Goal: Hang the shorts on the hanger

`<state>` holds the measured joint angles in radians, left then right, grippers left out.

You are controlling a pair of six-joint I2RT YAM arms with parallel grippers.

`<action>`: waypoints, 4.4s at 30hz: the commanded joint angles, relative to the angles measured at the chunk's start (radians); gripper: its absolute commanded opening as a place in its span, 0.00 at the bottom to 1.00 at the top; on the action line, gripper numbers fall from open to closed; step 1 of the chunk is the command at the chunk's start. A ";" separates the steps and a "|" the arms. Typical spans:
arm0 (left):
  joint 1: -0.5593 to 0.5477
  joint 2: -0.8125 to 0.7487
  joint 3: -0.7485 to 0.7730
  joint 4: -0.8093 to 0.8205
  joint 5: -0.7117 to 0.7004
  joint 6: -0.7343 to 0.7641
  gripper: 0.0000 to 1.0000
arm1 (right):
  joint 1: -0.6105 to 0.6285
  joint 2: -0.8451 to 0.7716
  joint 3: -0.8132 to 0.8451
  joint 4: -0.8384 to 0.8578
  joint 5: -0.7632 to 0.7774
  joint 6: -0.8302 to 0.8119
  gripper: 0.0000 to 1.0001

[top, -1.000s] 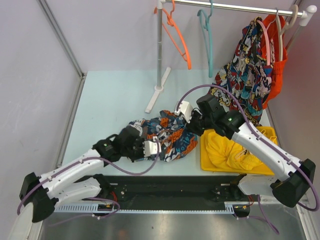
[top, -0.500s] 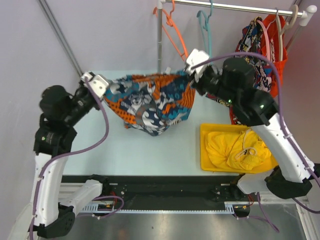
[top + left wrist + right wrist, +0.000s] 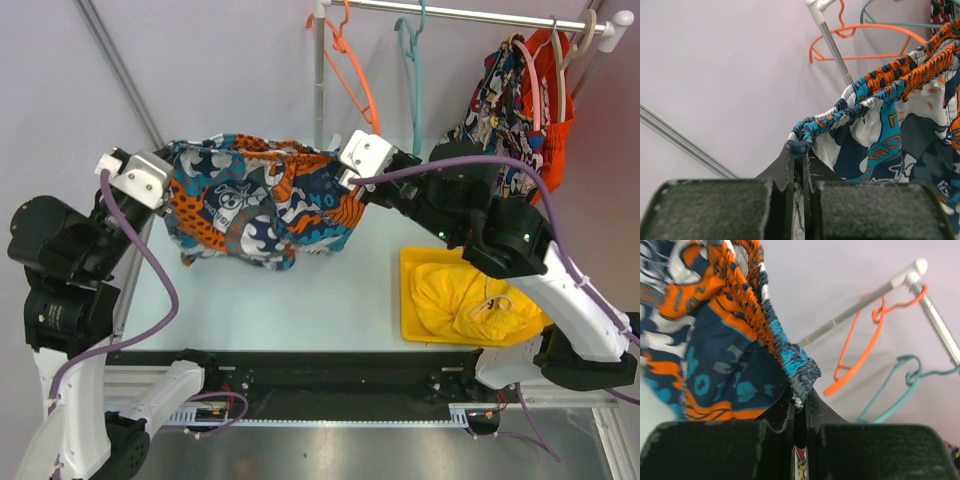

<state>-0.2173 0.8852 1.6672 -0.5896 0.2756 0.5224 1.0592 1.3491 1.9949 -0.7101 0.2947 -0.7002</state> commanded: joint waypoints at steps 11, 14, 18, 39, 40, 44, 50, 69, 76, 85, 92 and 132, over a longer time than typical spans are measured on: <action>0.081 0.130 -0.299 0.272 0.058 -0.056 0.00 | -0.326 0.098 -0.191 0.215 0.005 0.152 0.00; 0.090 0.077 -0.397 0.266 0.149 0.029 0.00 | -0.300 0.024 -0.318 0.176 -0.123 0.156 0.00; 0.091 -0.046 -0.636 0.171 0.278 0.239 0.00 | -0.274 -0.079 -0.530 0.062 -0.317 0.146 0.00; 0.016 -0.005 -1.155 -0.041 0.340 0.574 0.19 | -0.225 0.087 -0.993 0.218 -0.454 0.028 0.18; 0.010 0.001 -1.152 -0.035 0.333 0.564 0.21 | -0.226 0.085 -0.993 0.215 -0.453 0.025 0.22; -0.001 0.000 -1.103 -0.163 0.364 0.577 0.42 | -0.211 0.026 -0.989 0.140 -0.444 0.024 0.60; -0.001 -0.124 -0.948 -0.317 0.402 0.470 0.72 | -0.116 -0.212 -0.935 0.008 -0.390 0.070 0.82; -0.001 -0.180 -0.644 -0.061 0.427 -0.081 1.00 | -0.504 -0.160 -0.227 0.142 -0.191 0.639 0.86; -0.001 -0.206 -0.667 0.013 0.392 -0.125 1.00 | -0.662 0.132 0.093 0.049 -0.089 0.696 0.84; -0.001 -0.253 -0.735 0.073 0.353 -0.137 1.00 | -0.729 0.331 0.251 0.066 -0.216 0.734 0.81; -0.001 -0.264 -0.751 0.062 0.335 -0.122 1.00 | -0.729 0.364 0.231 0.069 -0.178 0.717 0.66; -0.001 -0.196 -0.805 0.100 0.318 -0.217 1.00 | -0.731 -0.297 -0.436 -0.179 -0.353 0.598 0.00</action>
<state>-0.2138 0.7021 0.8772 -0.5407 0.5541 0.3790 0.3305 1.1374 1.6314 -0.7643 0.0528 -0.0364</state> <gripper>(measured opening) 0.996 0.111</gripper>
